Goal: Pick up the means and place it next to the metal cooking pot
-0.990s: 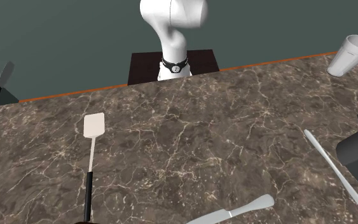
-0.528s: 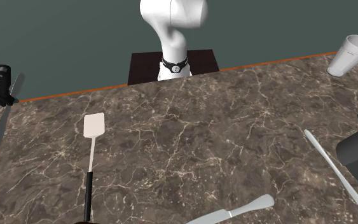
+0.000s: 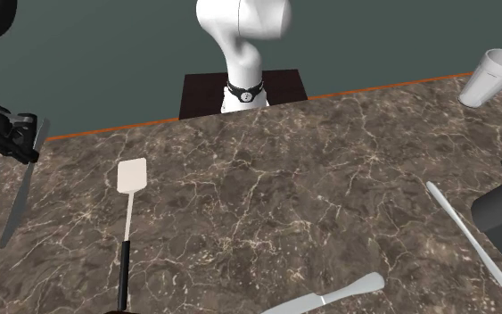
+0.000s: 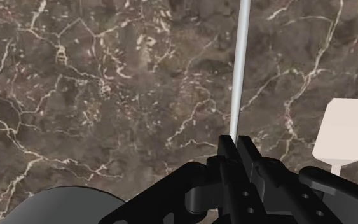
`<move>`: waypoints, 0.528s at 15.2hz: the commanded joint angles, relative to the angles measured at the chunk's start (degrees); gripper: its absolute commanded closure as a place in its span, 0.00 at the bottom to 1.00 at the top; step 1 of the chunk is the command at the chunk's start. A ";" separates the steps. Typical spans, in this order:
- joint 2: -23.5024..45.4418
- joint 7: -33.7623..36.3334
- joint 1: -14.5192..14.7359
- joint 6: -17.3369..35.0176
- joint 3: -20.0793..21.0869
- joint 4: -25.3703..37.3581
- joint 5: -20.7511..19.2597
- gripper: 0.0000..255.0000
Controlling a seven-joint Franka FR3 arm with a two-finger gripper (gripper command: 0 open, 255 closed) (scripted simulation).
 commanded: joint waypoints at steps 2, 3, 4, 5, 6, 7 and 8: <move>1.05 -0.38 -0.16 2.08 0.02 -1.13 0.58 1.00; 1.36 -0.48 -0.20 2.80 0.04 -1.58 0.75 1.00; 1.68 -0.59 -0.24 3.51 0.06 -2.01 0.93 1.00; 2.01 -0.70 -0.28 4.23 0.09 -2.43 1.12 1.00; 2.36 -0.82 -0.33 4.94 0.11 -2.84 1.32 1.00; 2.72 -0.94 -0.37 5.65 0.15 -3.24 1.53 1.00; 3.09 -1.07 -0.42 6.35 0.19 -3.62 1.75 1.00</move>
